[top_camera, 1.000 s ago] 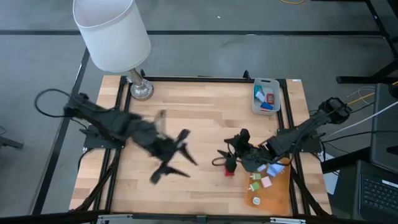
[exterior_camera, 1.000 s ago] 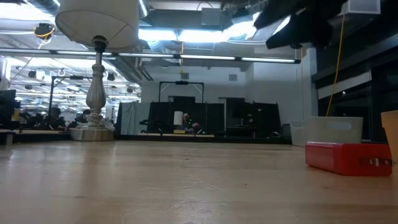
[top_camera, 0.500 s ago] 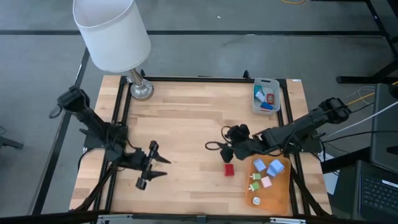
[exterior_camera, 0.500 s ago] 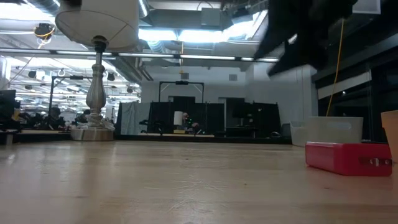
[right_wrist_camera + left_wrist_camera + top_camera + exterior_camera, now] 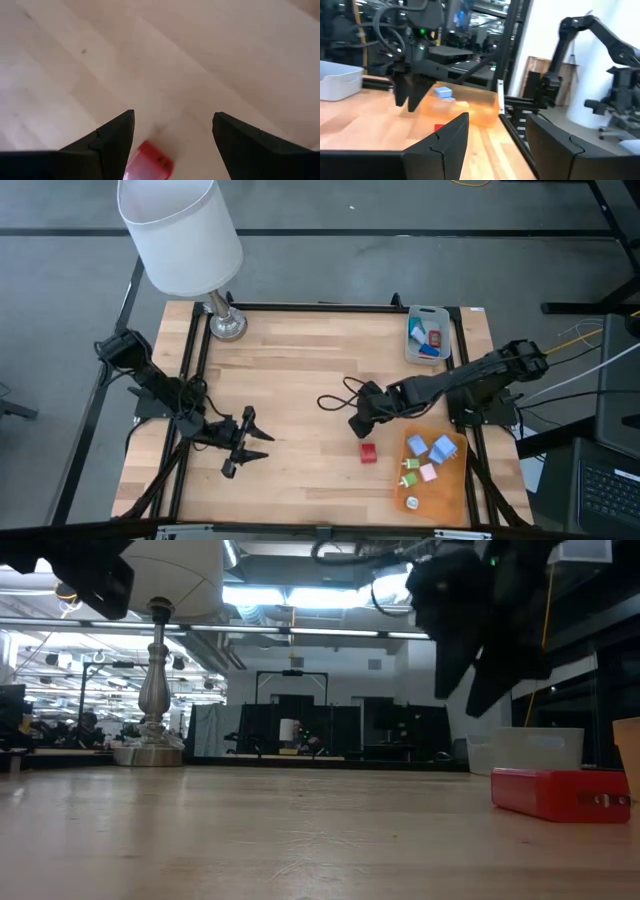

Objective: Pick & Place Office items
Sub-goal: Put the red charger adapter into the orange bin

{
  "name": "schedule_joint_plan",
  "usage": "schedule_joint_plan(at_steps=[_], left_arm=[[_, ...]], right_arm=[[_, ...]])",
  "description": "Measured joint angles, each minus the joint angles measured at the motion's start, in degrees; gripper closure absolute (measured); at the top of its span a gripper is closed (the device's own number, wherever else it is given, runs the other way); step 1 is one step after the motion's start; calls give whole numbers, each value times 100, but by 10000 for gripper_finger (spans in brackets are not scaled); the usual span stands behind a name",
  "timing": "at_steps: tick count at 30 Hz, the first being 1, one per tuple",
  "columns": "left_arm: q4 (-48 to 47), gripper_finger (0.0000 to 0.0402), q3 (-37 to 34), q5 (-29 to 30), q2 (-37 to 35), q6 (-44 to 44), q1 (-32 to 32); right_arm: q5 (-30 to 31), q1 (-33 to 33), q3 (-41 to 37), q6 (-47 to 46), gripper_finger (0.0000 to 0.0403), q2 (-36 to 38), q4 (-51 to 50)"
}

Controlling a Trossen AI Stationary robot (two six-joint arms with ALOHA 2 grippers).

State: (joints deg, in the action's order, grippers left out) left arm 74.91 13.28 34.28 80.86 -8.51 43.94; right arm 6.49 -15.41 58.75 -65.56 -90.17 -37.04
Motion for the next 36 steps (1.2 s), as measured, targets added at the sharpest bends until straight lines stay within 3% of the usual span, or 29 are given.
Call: schedule_joint_plan(at_steps=[8, 13, 18, 26, 33, 36], left_arm=[[-7, 214, 2, -805, 0, -1, 13], [-50, 211, 4, -1346, 0, -31, 31], [-50, 213, 4, -1794, 0, -146, 55], [-103, 211, 4, -1926, 0, -149, 381], [-202, 212, 4, -1945, 2, -130, 674], [-201, 210, 4, -1944, 2, -32, 778]], right_arm=[[34, -715, 652, -1419, 137, -371, -728], [182, -1274, 870, -2666, 137, -1053, -682], [113, -1441, 1450, -3144, 137, -1753, -672], [5, -1346, 2554, -3243, 137, -2470, -1600], [-65, -1383, 3191, -3785, 137, -2493, -3107], [-241, -1465, 3223, -4071, 137, -2490, -3143]])
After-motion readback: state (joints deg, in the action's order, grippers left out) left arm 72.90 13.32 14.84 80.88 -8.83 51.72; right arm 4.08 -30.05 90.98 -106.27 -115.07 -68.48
